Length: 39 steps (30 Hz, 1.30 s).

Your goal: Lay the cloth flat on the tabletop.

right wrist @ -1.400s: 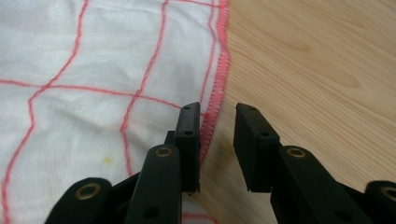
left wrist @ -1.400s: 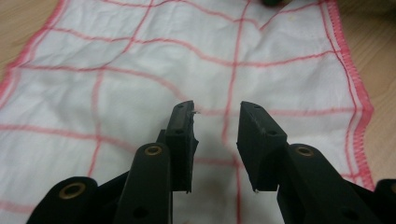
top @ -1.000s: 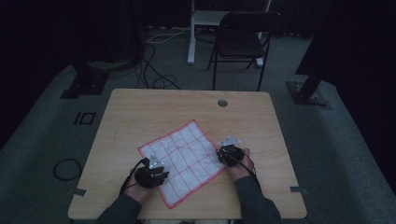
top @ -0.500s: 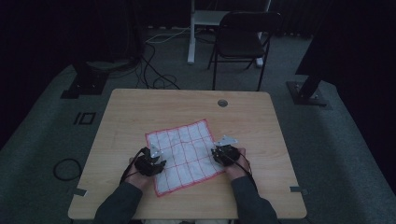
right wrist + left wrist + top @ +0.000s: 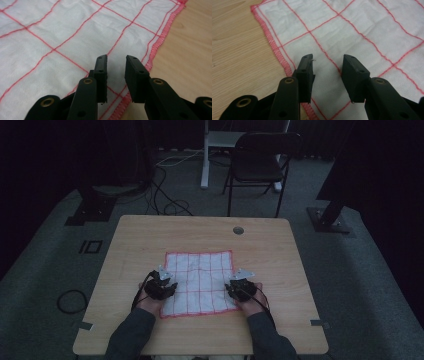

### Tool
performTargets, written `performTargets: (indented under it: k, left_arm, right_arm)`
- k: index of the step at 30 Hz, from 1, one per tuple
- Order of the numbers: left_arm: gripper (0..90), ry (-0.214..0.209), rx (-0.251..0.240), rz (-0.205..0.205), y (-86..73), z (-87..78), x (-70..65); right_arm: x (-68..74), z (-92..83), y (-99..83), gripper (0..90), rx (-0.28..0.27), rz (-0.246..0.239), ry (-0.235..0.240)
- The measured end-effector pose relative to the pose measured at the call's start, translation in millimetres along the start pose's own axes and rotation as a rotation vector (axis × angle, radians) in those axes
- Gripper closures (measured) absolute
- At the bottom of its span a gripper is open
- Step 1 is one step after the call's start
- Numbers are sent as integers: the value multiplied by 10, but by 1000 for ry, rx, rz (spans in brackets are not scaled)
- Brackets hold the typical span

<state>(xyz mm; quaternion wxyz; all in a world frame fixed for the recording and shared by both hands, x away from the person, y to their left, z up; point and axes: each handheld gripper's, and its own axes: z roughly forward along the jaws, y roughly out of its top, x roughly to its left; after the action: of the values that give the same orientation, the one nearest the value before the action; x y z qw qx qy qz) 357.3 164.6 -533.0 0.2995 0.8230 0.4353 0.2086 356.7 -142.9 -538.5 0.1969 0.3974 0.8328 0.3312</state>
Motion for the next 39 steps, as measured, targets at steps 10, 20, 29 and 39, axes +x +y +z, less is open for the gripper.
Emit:
performTargets:
  k: [10,20,29,39]
  left_arm:
    - [637,-52,-14,28,-64,-66,-223]
    - [613,-48,-40,24,-129,-96,-241]
    - [590,-23,-142,-98,-245,-273,-32]
    - [579,6,-183,-151,-254,-506,73]
  right_arm:
    - [-44,-189,-194,719,2,23,-10]
    - [11,-278,-281,719,0,18,6]
    - [-33,-425,-309,566,-81,59,-14]
    - [-129,-615,-441,546,-109,116,-35]
